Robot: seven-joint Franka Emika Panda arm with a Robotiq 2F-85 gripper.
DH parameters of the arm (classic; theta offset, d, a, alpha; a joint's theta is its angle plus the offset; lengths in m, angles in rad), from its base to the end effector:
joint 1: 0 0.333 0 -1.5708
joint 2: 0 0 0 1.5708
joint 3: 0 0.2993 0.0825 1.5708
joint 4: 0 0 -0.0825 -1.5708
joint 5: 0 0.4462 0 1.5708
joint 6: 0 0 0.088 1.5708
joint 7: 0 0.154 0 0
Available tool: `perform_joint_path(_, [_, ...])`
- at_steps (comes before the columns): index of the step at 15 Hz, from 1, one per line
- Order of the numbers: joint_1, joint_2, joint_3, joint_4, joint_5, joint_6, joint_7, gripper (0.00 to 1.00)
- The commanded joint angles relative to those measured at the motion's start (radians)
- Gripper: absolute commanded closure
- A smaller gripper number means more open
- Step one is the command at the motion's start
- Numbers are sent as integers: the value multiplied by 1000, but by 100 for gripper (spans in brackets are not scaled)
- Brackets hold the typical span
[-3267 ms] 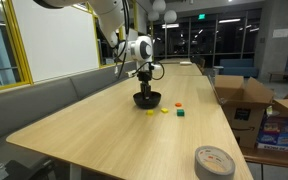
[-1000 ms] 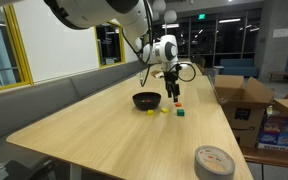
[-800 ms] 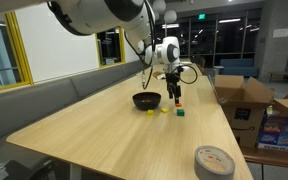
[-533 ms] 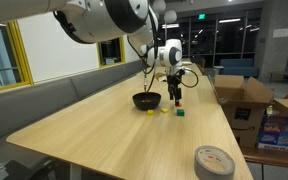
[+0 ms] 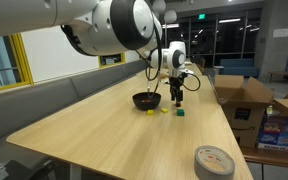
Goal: Place the three rings inside the black bowl.
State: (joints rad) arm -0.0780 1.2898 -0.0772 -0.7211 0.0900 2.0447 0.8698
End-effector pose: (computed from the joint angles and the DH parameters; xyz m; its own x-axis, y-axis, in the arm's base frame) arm 0.8376 -0.0943 0.0714 0.5336 -0.8456 0.0175 -0.8450 -0.5338 -0.0321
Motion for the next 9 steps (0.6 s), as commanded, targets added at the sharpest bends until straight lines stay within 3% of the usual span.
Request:
perform_joint_path(1, [-18,70,14,133,20,-45,-12,0])
perform_joint_path(9, [-41,128,22,224,19,-78,-8,0])
